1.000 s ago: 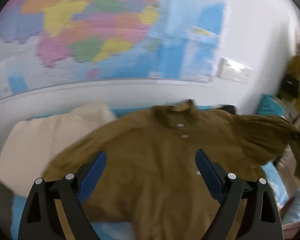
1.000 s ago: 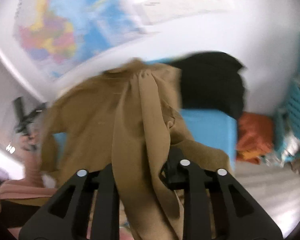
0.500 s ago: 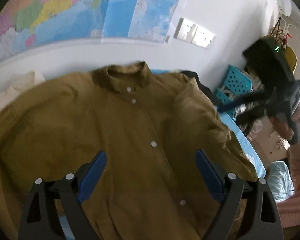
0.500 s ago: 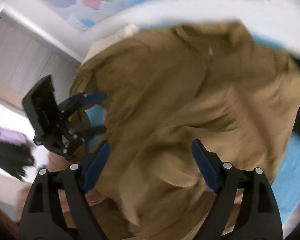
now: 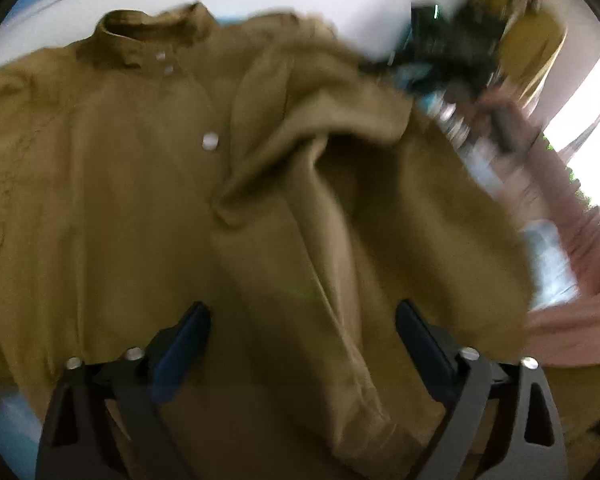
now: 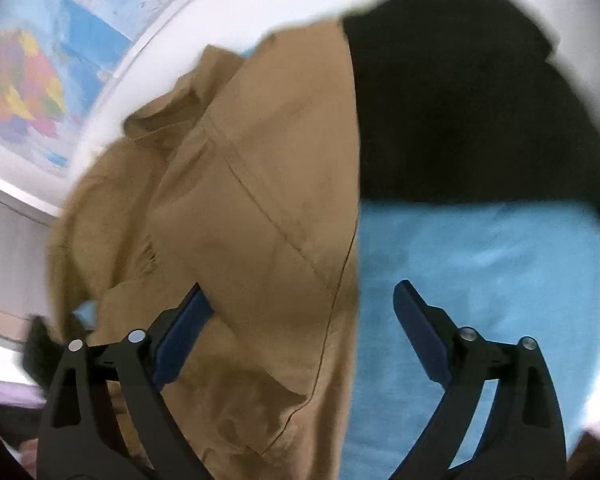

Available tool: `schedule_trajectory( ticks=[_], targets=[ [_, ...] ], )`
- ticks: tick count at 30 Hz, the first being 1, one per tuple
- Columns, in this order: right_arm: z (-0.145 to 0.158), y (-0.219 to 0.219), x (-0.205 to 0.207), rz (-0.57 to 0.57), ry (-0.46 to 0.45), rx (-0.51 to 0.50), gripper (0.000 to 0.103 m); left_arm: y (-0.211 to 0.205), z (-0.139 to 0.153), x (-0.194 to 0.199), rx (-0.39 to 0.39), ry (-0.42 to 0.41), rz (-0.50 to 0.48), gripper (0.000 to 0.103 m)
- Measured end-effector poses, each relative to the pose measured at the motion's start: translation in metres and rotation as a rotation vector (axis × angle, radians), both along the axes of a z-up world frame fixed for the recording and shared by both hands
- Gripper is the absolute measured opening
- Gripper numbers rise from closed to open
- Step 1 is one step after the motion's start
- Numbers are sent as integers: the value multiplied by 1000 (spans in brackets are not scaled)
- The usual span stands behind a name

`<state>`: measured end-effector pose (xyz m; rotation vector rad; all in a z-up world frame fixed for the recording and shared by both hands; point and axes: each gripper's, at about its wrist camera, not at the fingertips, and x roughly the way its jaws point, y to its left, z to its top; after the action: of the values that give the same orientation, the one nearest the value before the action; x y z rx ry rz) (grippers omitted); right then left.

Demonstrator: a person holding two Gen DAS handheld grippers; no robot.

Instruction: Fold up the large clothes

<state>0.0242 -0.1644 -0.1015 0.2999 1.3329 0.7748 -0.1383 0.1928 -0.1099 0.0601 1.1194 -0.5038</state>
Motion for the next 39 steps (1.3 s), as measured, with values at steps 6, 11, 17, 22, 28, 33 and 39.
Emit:
schedule_trajectory(
  ticks=[6,11,17,22,28,33,39],
  targets=[
    [43,-9,-3,42,-182,46,7,-1,38,8,303,-243,40,10],
    [61,-38,2,-31,-268,85,5,13,80,26,556,-562,201,34],
    [-5,-56,21,-127,-148,-12,19,10,9,43,723,-513,91,66],
    [15,-58,13,-174,-229,-93,45,39,-4,25,600,-382,127,77],
    [74,-13,-4,-40,-479,-119,68,86,28,3,185,-355,202,93],
    [48,56,2,147,-531,-283,80,97,15,2,21,-276,207,94],
    [22,89,11,238,-571,-386,42,110,27,-19,-147,-302,196,96]
  ],
)
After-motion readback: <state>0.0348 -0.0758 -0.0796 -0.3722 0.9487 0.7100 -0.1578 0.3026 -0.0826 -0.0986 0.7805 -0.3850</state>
